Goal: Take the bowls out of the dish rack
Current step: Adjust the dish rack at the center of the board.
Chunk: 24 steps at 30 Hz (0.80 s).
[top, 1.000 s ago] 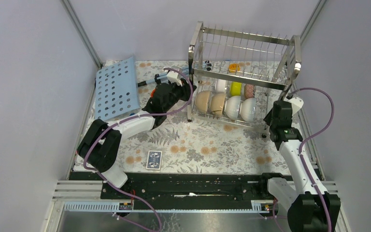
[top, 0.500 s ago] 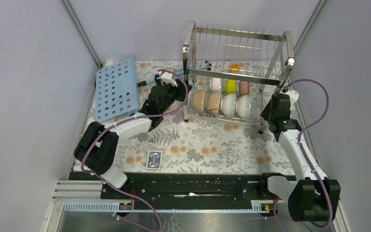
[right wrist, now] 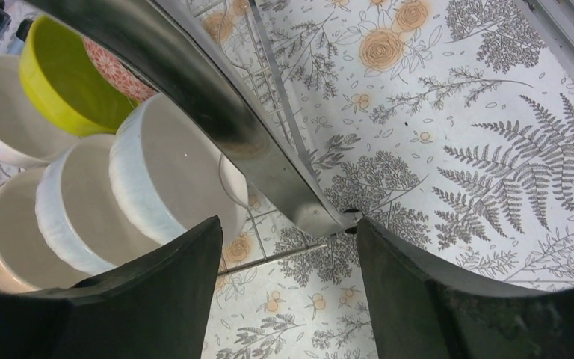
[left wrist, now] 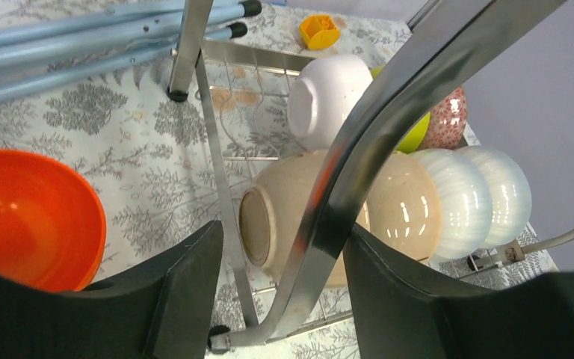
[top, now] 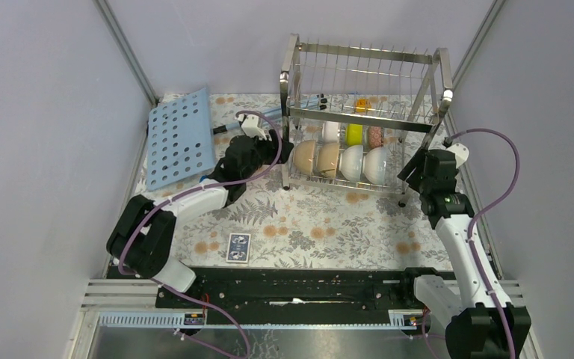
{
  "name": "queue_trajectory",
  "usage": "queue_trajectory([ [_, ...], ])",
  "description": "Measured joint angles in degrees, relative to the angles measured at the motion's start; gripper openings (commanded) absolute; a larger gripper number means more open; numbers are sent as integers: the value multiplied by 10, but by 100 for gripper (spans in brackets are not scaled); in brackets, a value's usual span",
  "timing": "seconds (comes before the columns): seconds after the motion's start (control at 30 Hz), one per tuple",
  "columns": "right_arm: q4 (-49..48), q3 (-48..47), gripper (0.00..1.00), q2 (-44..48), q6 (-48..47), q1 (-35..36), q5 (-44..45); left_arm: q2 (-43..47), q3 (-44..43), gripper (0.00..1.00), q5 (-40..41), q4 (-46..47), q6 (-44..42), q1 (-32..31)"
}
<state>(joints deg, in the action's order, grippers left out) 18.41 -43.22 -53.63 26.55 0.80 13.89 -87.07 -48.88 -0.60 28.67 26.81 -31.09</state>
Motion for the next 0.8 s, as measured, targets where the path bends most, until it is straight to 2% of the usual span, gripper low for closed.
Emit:
queue_trajectory([
  [0.23, 49, -3, 82, 30, 1, 0, -4, 26, 15, 83, 1, -59, 4, 6],
  [0.47, 116, -35, 81, 88, -8, 17, -37, 120, 33, 96, 6, -162, 16, 12],
  [0.63, 125, -31, 80, 136, -10, 36, -158, 216, 61, 99, 2, -231, 43, 12],
  [0.8, 34, 31, 80, 169, 42, 69, -336, 278, 96, 99, -17, -290, 65, 12],
])
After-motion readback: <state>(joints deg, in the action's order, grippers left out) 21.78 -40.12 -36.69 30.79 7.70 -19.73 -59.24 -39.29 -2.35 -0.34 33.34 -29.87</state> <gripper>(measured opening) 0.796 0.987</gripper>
